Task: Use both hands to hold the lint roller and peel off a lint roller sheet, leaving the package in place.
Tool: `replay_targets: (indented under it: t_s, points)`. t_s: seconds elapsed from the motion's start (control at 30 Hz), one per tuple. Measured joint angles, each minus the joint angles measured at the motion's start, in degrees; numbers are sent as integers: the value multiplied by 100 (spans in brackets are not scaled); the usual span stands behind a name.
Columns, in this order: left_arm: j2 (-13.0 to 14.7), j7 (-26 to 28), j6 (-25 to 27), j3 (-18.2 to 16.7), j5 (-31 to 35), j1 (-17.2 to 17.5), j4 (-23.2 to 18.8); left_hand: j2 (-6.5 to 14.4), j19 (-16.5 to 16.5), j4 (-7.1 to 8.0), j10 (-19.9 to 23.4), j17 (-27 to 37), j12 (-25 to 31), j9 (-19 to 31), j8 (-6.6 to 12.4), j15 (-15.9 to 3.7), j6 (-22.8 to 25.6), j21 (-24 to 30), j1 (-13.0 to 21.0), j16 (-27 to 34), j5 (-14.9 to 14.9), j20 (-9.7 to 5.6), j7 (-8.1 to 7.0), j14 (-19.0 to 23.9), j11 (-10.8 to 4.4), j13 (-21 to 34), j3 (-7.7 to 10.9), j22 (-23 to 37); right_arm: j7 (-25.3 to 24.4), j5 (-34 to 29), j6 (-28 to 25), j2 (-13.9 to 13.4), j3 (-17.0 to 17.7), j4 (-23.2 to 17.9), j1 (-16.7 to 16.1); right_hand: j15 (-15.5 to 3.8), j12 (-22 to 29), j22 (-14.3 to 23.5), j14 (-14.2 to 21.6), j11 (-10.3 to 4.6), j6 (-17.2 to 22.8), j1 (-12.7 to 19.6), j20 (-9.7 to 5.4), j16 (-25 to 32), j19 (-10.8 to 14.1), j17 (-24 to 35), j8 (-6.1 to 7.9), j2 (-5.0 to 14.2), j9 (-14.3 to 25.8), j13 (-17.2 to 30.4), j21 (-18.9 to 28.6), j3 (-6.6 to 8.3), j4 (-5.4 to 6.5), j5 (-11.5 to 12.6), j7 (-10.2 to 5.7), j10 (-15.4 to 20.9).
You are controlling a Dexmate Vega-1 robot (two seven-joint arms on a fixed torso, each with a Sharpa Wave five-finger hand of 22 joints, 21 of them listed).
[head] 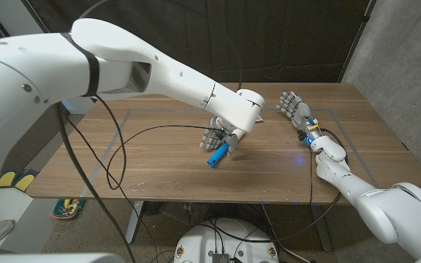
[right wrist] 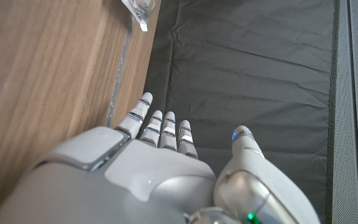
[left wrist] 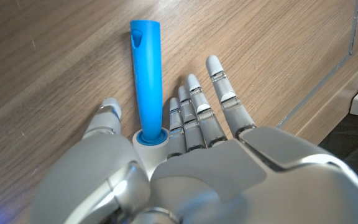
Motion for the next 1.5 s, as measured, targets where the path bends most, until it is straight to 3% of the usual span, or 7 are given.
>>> replay_targets:
  t_s: [0.6,0.93,1.17,1.37,1.4,1.47,1.5]
  points:
    - [-984,209,52,636,-751,-45,981,331,-1,-259,-192,-62,-255,8,-287,-18,-242,0,792,-237,0,-43,-9,-147,-40,-80,372,0,350,30,167,201,115,844,409,11,21,0,61,12,71,-25,49,0,53,-1,0,-25,0,0,0,0,0,28,-7,95]
    - [-1364,322,43,963,-1216,-130,1325,778,-135,-323,-302,-9,-402,-16,-363,-51,-516,-44,1947,-272,96,-111,-163,-241,-96,-63,726,18,363,-74,173,310,153,1178,624,-10,42,0,134,11,112,-55,41,45,102,-1,23,-5,0,0,0,-23,24,27,34,155]
    - [-1395,792,43,1006,-1582,-55,1465,523,-23,-99,-93,32,-372,33,-216,-61,-245,13,1761,-244,-1,-187,-292,-96,-148,-36,384,18,298,-183,153,359,156,1300,726,-10,41,0,134,41,141,-76,41,45,102,-2,23,-25,0,0,0,-23,23,27,22,185]
    - [-1163,1378,51,801,-1689,177,1511,398,297,61,195,-26,-262,105,4,22,335,138,1433,-176,-45,-275,-221,312,-89,-31,180,18,188,-282,153,369,136,1319,763,10,41,0,154,41,161,-78,40,45,102,-2,23,-27,0,0,-45,-23,23,27,1,185]
    - [-1145,1378,51,788,-1689,191,1510,405,312,85,215,-26,-248,795,6,51,372,157,1381,-146,-45,-285,-184,341,-69,-28,156,14,182,-287,153,369,136,1319,763,10,41,0,154,41,161,-78,41,45,102,-2,23,-27,0,0,-45,-23,23,27,1,185]
    - [-916,1472,52,622,-1688,368,1479,451,336,123,246,-44,-246,4698,64,60,483,157,1310,-147,-30,-278,-86,372,-38,0,169,3,131,-320,156,370,130,1319,765,10,41,0,154,41,161,-78,41,45,101,-2,23,-27,0,0,-45,-23,23,27,1,185]
    - [-895,1472,52,597,-1688,385,1469,452,338,129,265,-52,-224,4383,154,74,565,158,1310,-149,-14,-278,-5,422,-17,24,190,0,130,-321,156,370,130,1319,765,10,41,0,154,41,161,-78,40,45,101,-2,22,-27,0,0,-45,-23,23,27,0,185]
